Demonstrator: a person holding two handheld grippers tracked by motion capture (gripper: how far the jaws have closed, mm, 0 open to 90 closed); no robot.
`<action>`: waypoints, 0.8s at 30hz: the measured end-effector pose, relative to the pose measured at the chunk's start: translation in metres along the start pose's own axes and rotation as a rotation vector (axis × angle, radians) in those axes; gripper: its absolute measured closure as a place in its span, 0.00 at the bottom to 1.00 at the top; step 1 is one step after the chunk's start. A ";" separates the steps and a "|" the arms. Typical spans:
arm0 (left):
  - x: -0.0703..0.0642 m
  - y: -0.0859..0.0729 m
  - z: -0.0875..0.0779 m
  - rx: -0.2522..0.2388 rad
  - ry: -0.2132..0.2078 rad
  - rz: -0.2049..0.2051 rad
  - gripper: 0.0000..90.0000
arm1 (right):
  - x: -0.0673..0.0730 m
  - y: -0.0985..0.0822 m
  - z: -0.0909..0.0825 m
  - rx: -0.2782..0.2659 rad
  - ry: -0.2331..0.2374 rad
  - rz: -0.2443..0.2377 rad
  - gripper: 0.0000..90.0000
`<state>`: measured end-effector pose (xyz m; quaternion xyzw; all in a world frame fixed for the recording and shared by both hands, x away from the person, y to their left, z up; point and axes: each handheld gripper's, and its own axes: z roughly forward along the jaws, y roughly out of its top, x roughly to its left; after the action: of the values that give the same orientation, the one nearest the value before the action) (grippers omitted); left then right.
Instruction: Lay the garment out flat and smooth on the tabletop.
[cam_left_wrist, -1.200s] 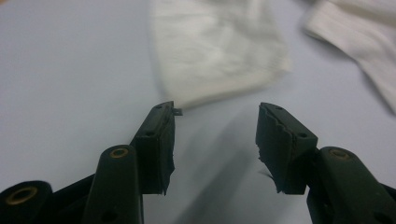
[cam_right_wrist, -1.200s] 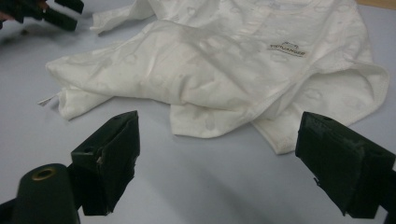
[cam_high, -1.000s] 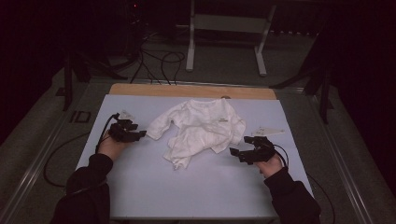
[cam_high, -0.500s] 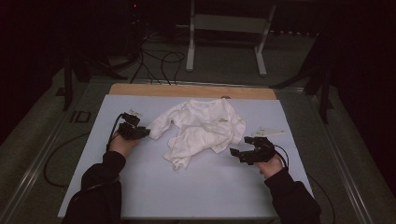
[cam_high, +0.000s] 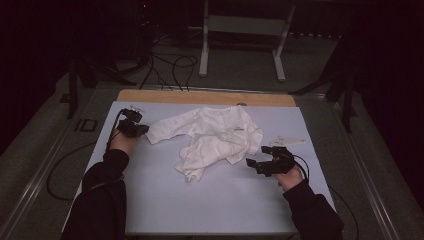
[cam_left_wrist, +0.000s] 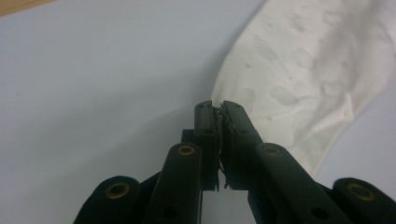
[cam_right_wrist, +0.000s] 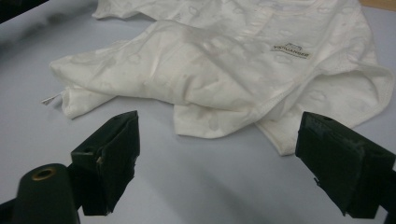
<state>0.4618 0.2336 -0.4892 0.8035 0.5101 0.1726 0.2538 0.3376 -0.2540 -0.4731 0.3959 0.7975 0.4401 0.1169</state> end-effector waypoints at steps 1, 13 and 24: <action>0.002 0.002 0.001 0.007 0.008 0.000 0.96 | 0.000 0.000 0.000 -0.001 0.000 0.000 0.15; 0.026 0.024 0.015 0.054 0.102 -0.036 0.96 | -0.002 -0.001 0.000 -0.001 0.004 0.003 0.15; 0.028 0.017 0.018 0.092 0.147 -0.099 0.51 | -0.003 -0.002 -0.001 0.004 0.005 0.003 0.15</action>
<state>0.4955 0.2488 -0.4934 0.7734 0.5738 0.1947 0.1865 0.3382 -0.2574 -0.4747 0.3963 0.7981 0.4394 0.1135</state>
